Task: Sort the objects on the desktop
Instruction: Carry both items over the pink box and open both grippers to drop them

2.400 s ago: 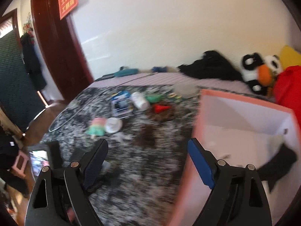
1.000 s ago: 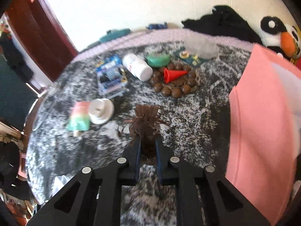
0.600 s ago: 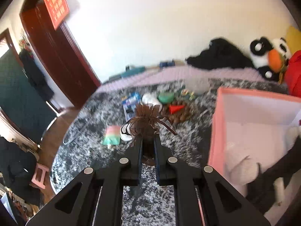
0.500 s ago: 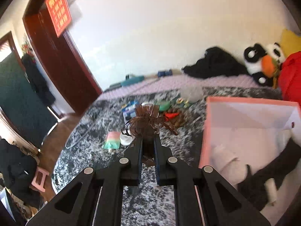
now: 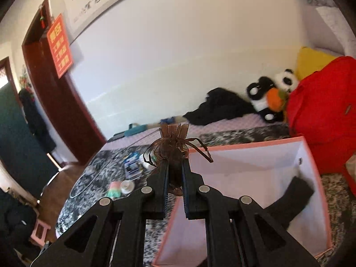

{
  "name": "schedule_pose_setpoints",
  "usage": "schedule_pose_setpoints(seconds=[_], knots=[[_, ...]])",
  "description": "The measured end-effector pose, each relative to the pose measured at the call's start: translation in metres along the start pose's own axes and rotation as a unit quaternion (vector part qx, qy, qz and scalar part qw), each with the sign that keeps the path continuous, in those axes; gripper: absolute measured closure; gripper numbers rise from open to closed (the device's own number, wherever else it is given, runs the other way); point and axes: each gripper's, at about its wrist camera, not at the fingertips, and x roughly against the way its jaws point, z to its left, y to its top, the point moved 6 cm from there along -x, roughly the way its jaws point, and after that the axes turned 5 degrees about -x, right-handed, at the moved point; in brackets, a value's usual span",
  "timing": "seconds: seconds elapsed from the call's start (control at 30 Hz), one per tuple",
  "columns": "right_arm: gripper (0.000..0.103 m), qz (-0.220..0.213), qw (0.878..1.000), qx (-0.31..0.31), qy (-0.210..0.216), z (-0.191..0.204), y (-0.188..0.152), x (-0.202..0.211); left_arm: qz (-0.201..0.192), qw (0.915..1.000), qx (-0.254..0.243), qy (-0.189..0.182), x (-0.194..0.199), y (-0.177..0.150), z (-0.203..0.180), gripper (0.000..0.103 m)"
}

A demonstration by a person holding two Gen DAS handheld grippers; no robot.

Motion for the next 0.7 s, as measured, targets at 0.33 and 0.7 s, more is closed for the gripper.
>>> schedule_pose_setpoints(seconds=[0.33, 0.7], knots=[[0.092, -0.013, 0.997, -0.01, -0.072, -0.075, 0.01, 0.01, 0.021, 0.9982, -0.016, -0.053, -0.033, -0.001, -0.057, 0.021], [0.092, 0.014, 0.99, -0.016, -0.137, -0.146, 0.003, -0.01, 0.056, 0.9947, -0.018, -0.084, -0.083, -0.014, -0.092, 0.021]])
